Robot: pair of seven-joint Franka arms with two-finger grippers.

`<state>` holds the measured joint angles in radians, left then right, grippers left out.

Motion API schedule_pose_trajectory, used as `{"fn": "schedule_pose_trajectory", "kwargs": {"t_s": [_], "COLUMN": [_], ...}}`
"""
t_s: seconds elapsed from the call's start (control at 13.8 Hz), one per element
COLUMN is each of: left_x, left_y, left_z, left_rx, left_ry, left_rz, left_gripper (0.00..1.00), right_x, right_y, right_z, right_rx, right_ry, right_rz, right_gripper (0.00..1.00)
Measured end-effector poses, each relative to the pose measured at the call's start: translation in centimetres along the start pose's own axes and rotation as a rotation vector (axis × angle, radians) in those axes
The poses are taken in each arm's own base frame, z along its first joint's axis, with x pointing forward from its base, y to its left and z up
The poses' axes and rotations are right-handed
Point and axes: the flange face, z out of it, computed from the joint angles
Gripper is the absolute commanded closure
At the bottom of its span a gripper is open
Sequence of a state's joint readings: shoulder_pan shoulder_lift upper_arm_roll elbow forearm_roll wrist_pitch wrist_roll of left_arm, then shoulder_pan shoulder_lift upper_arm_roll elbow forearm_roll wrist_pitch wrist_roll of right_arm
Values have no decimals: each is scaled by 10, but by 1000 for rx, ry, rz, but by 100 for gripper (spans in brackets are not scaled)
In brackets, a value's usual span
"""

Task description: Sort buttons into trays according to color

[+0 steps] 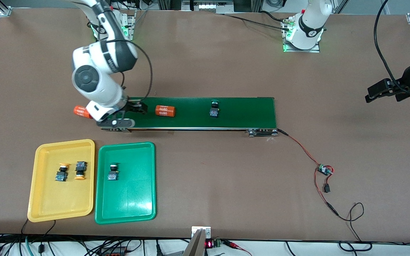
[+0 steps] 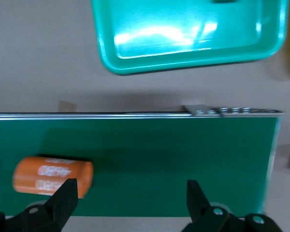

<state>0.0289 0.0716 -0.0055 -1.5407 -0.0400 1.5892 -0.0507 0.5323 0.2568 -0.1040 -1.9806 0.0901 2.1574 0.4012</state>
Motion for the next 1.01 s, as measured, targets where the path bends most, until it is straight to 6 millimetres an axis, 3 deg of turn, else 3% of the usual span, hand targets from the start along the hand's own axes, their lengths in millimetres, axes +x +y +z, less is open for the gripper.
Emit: {"fn": "schedule_pose_trajectory", "kwargs": {"t_s": [0.22, 0.36, 0.58, 1.01], "left_x": [0, 0, 0, 0], "left_y": [0, 0, 0, 1], "left_z": [0, 0, 0, 0], "left_rx": [0, 0, 0, 0], "left_ry": [0, 0, 0, 0], "left_rz": [0, 0, -1, 1], "left_gripper": [0, 0, 0, 0], "right_x": [-13, -19, -22, -23], "right_y": [-47, -68, -79, -93], "right_z": [20, 35, 45, 39], "right_rx": [14, 17, 13, 25], "right_ry": [53, 65, 65, 77], "right_rz": [52, 91, 120, 191], "right_gripper": [0, 0, 0, 0]}}
